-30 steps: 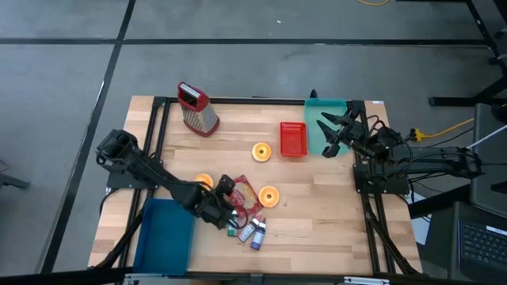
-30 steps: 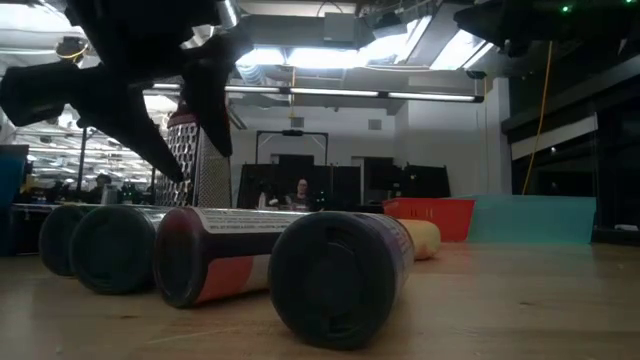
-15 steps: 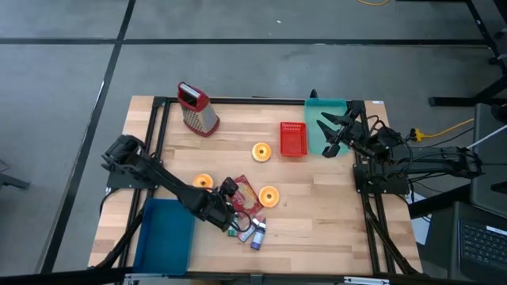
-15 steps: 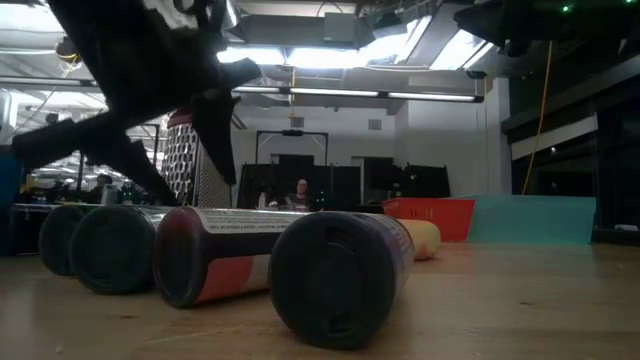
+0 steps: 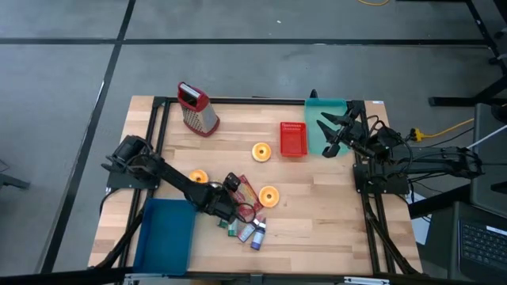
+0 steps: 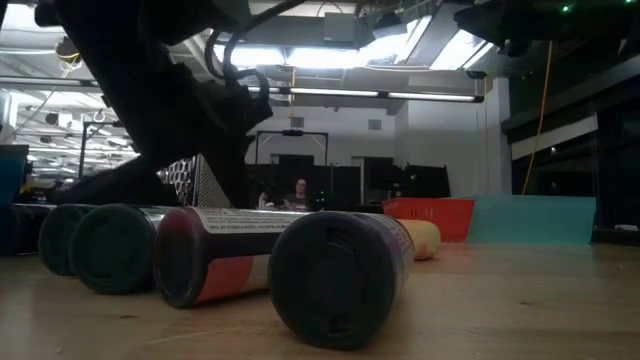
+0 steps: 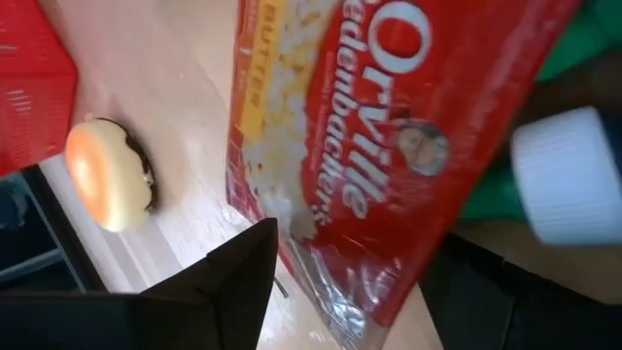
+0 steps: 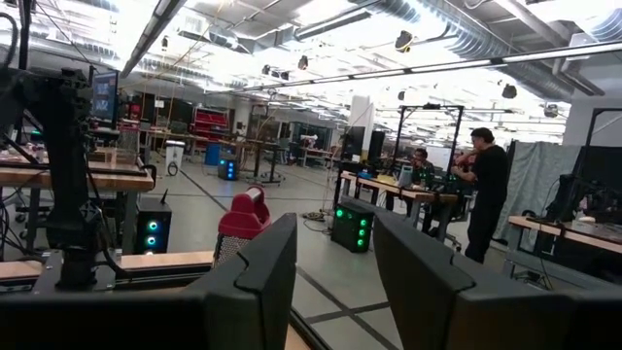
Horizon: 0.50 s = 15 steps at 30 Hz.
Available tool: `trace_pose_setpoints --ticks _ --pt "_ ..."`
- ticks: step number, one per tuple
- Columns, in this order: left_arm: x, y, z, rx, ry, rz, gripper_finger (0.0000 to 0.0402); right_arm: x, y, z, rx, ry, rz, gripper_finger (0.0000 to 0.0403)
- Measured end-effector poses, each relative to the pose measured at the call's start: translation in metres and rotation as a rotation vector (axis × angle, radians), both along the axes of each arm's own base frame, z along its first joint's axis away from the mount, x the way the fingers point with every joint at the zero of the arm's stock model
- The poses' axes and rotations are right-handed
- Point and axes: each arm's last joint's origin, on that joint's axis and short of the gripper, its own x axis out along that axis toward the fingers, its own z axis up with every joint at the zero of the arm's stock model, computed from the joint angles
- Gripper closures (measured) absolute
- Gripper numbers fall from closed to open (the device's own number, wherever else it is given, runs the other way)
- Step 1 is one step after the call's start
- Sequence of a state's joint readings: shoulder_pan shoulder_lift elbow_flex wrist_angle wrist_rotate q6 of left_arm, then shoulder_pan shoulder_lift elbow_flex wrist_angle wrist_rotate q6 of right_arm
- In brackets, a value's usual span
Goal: Pick & Place Food Item
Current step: Put the popcorn bag into the blue bin
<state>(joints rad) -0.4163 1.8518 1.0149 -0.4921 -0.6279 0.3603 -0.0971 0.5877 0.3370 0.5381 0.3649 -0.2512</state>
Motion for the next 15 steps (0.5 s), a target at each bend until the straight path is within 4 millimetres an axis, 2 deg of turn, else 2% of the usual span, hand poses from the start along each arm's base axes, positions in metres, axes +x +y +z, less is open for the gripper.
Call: trace_pose_setpoints --ticks 5,8,11,15 --pt "0.005 0.010 -0.005 0.051 -0.068 0.004 0.0197 0.000 0.000 0.000 -0.002 0.001 -0.001 0.0261" --pt "0.008 0.016 -0.005 0.082 -0.078 0.009 0.0227 0.000 0.000 0.000 -0.003 0.002 -0.001 0.0261" --pt "0.010 0.021 -0.007 0.051 -0.067 0.011 0.0279 0.000 0.000 0.000 -0.003 0.001 -0.001 0.0261" --pt "0.013 0.026 -0.008 0.029 -0.066 0.025 0.0372 0.000 0.000 0.000 -0.003 0.001 -0.002 0.0261"
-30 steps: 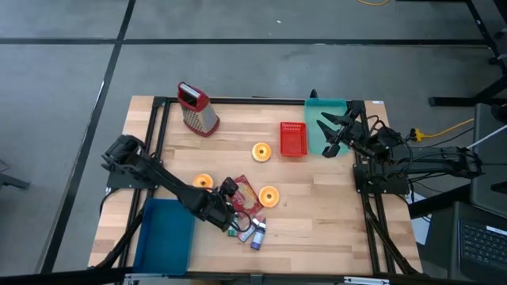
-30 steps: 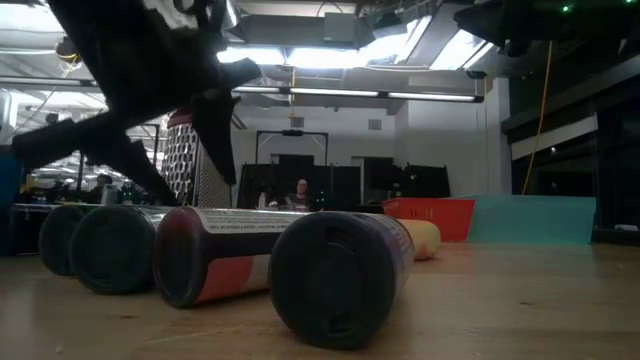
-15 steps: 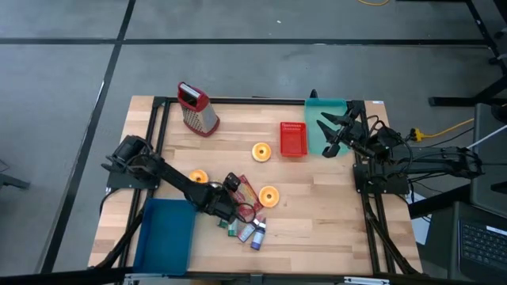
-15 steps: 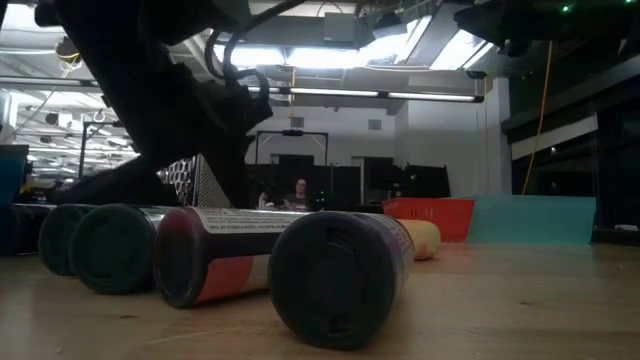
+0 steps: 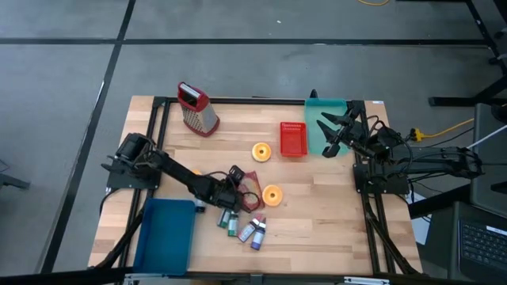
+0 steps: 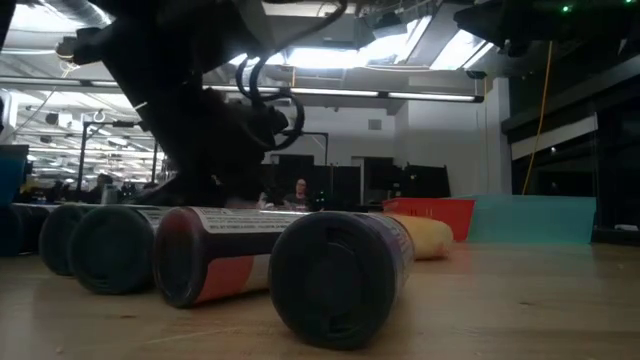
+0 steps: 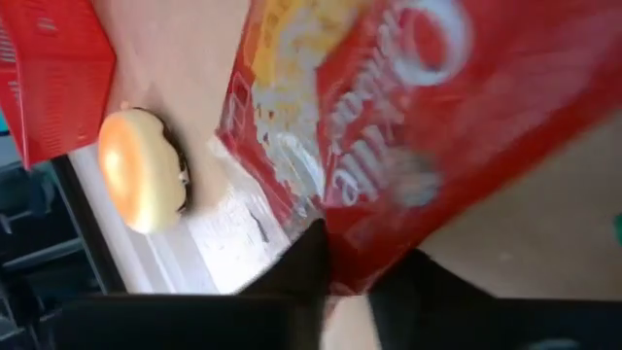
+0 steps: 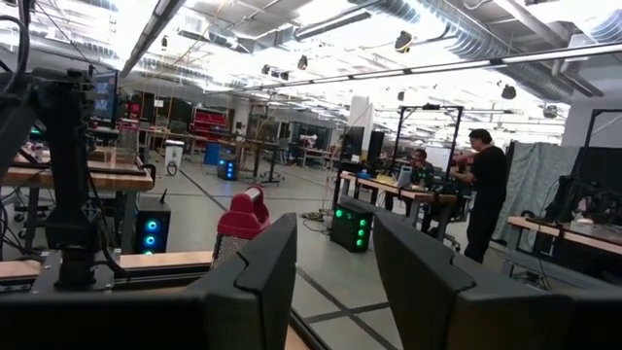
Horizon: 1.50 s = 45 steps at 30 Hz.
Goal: Pick & Place Food Item
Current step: Put the popcorn bag into the blue bin
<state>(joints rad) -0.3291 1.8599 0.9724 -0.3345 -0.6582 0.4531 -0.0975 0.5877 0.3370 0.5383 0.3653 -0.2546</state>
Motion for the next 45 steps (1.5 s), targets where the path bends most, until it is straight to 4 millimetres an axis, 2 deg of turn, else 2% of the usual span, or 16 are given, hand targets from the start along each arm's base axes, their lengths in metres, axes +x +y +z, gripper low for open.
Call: trace_pose_setpoints --ticks 2,6,9,13,16,20,26,31,45 --pt "0.001 0.001 0.001 -0.005 -0.008 0.026 0.0386 0.000 0.000 0.000 0.000 0.001 0.000 0.0261" --pt "0.003 0.001 0.011 0.002 -0.005 0.058 0.0389 0.000 0.000 0.000 0.000 0.000 0.000 0.0261" --pt "0.006 -0.002 0.029 -0.012 -0.042 0.062 0.0393 0.000 0.000 0.000 0.000 0.001 0.000 0.0261" --pt "-0.001 -0.006 0.057 -0.035 -0.079 0.074 0.0393 0.000 0.000 0.000 -0.001 0.001 0.000 0.0261" --pt "-0.016 -0.010 0.081 -0.073 -0.093 0.077 0.0393 0.000 0.000 0.000 0.000 0.003 0.000 0.0261" --pt "-0.048 -0.017 0.110 -0.181 -0.076 0.089 0.0394 0.000 0.000 0.000 0.000 0.002 0.000 0.0261" --pt "-0.097 -0.027 0.138 -0.372 -0.030 0.199 0.0394 0.000 0.000 0.000 -0.005 0.007 -0.007 0.0261" --pt "-0.124 -0.037 0.146 -0.437 0.023 0.246 0.0394 0.000 -0.001 -0.002 0.001 0.028 -0.045 0.0261" --pt "-0.171 -0.088 0.142 -0.575 0.067 0.257 0.0395 0.001 -0.002 -0.004 0.122 -0.023 -0.031 0.0261"
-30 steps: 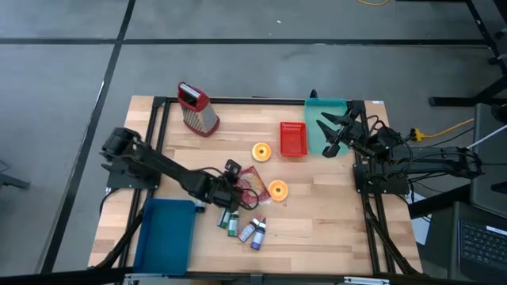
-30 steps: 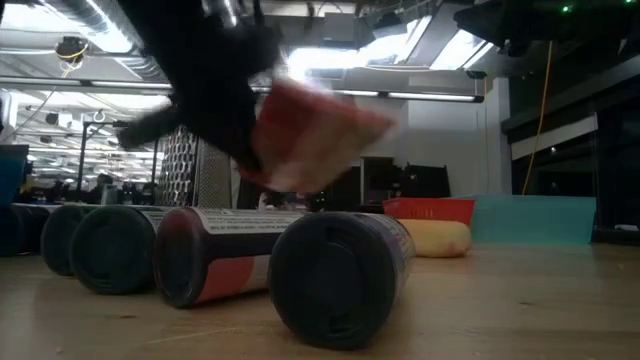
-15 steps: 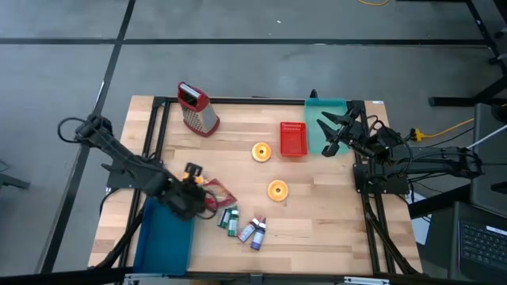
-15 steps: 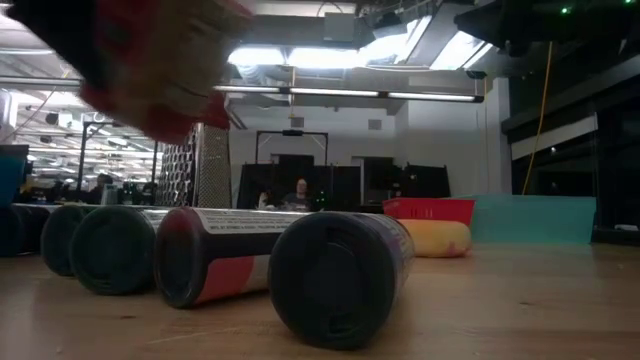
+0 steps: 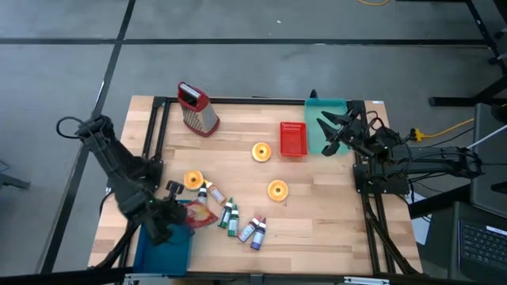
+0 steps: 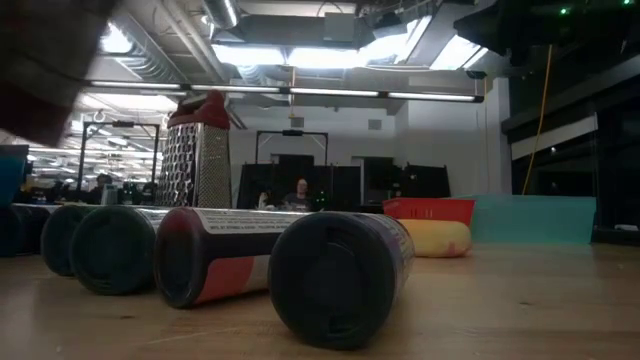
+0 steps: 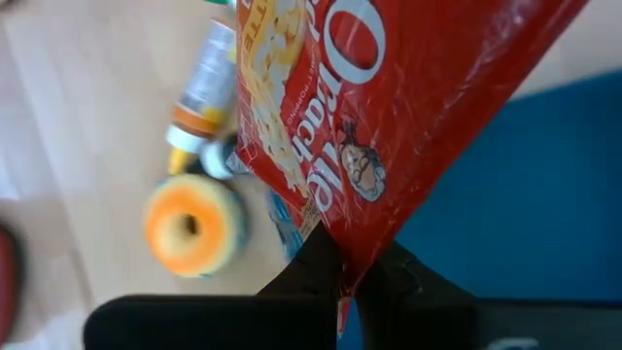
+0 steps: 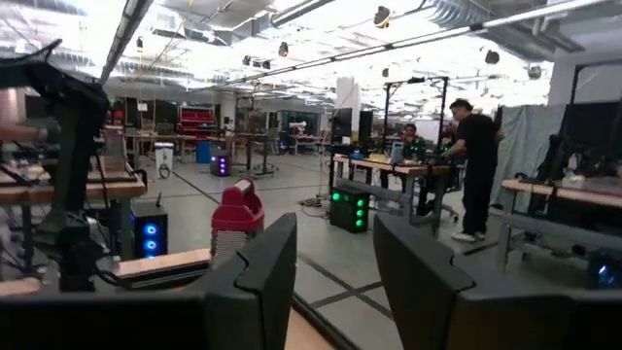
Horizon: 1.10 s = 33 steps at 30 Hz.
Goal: Pick & Place Food Item
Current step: Put the popcorn bag into the blue bin
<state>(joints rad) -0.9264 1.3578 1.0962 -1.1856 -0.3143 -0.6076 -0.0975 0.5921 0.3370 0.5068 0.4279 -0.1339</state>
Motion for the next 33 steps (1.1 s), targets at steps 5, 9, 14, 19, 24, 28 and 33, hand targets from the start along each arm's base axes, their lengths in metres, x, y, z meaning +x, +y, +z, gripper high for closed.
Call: trace_pose_setpoints --ticks 5,9,14,19,24,28,33 --pt "-0.020 -0.014 0.000 -0.037 0.001 -0.013 0.0395 0.007 0.001 -0.006 0.069 0.014 0.066 0.0261" --pt "-0.033 -0.022 0.000 -0.047 0.001 -0.048 0.0395 0.014 0.001 -0.012 0.126 0.031 0.097 0.0261" --pt "-0.047 -0.024 -0.013 -0.021 0.028 -0.084 0.0394 0.024 0.000 -0.022 0.199 0.059 0.116 0.0261" --pt "-0.066 -0.023 -0.038 0.017 0.057 -0.108 0.0394 0.035 -0.001 -0.027 0.227 0.046 0.123 0.0261" --pt "-0.077 -0.021 -0.054 0.029 0.023 -0.113 0.0394 0.044 0.000 -0.029 0.222 0.020 0.136 0.0261" --pt "-0.080 -0.016 -0.063 0.070 0.014 -0.113 0.0394 0.048 0.002 -0.030 0.222 0.016 0.145 0.0261" --pt "-0.082 -0.012 -0.069 0.090 0.037 -0.120 0.0394 0.048 0.002 -0.030 0.221 0.013 0.147 0.0261"
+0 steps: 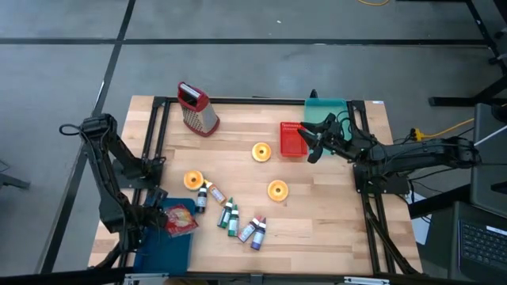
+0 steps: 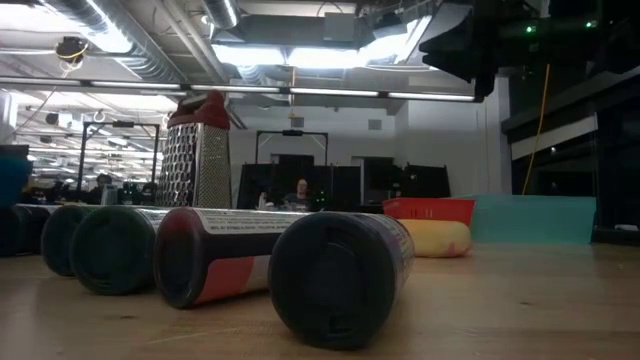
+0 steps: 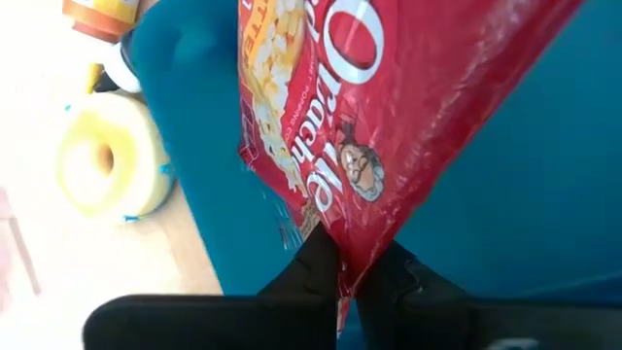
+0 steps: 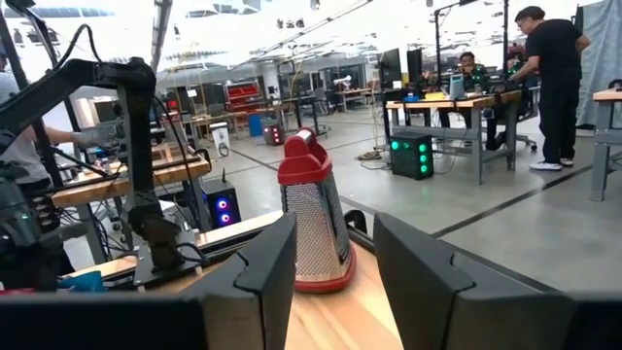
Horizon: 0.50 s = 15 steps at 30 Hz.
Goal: Pick & Place Food Item
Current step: Put the popcorn bag into the blue bin
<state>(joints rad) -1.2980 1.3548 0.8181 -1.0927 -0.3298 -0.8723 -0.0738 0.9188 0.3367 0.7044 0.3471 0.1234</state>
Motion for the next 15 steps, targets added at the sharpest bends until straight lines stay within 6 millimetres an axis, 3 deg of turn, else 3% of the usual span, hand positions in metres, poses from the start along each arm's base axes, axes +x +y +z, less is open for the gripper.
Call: trace_pose_setpoints --ticks 15 --pt "-0.0010 -0.0008 -0.0014 -0.020 0.038 0.019 0.0388 0.0000 0.0000 -0.0001 0.000 0.001 0.000 0.0261"
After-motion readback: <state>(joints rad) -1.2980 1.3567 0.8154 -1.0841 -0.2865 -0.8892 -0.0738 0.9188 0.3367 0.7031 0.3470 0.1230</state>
